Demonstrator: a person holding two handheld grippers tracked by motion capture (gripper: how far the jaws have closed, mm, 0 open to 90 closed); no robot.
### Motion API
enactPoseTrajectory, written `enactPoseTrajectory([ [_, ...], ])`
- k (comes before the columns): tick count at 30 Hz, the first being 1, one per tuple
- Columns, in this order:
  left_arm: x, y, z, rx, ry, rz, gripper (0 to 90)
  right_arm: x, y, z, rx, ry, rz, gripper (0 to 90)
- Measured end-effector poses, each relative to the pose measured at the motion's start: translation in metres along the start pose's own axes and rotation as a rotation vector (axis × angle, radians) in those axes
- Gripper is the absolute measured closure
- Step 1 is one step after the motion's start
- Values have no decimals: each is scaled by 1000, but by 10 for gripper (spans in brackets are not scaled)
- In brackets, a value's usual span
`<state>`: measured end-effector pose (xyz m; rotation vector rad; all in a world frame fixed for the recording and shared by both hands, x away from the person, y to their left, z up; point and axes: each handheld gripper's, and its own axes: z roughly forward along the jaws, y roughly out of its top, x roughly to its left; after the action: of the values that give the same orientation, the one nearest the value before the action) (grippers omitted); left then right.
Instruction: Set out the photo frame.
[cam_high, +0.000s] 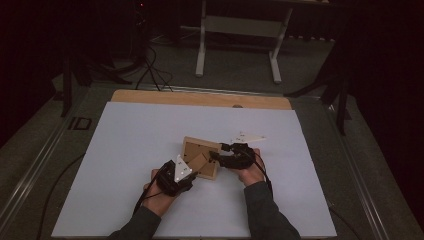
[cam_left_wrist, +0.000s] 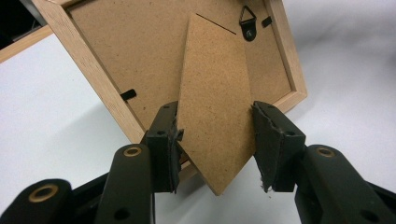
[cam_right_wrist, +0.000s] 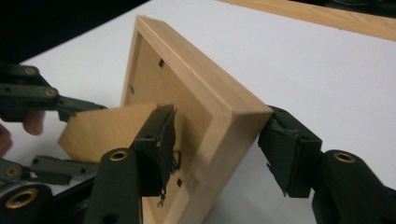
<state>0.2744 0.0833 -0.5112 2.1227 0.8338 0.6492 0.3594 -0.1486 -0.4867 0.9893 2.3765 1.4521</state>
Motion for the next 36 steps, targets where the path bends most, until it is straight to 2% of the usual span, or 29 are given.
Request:
enactPoseTrajectory([
  [7, 3, 0, 0, 1, -19, -19, 543, -1, 0, -1, -2, -6, -2, 501],
  [11, 12, 0, -1, 1, -116, -114, 538, 0, 0, -3, -1, -2, -17, 512],
  [13, 12, 0, -1, 1, -116, -114, 538, 1, 0, -3, 0, -3, -20, 512],
  [14, 18, -1, -1, 2, -183, -187, 539, 1, 0, -4, -2, -1, -26, 516],
  [18, 25, 0, -2, 9, -246, -258, 577, 3, 0, -6, -1, 3, -49, 524],
  [19, 25, 0, -2, 9, -246, -258, 598, 4, 1, -6, 1, 2, -55, 527],
  [20, 28, -1, -3, 4, -274, -280, 633, 4, 1, -7, 1, 6, -59, 530],
  [21, 29, -1, -3, 7, -283, -283, 647, 5, 1, -7, -1, 7, -62, 533],
  [26, 30, -1, -3, 18, -288, -281, 675, 6, 2, -9, -2, 10, -75, 544],
  [29, 30, -1, -3, 24, -278, -282, 691, 8, 4, -10, -12, 9, -86, 566],
  [30, 30, -1, -2, 30, -258, -282, 695, 9, 5, -10, -15, 8, -95, 568],
  [33, 31, -2, -1, 44, -237, -285, 698, 15, 8, -9, -4, -16, -141, 569],
  [36, 33, -3, 0, 45, -227, -290, 704, 17, 10, -8, 1, -24, -156, 569],
])
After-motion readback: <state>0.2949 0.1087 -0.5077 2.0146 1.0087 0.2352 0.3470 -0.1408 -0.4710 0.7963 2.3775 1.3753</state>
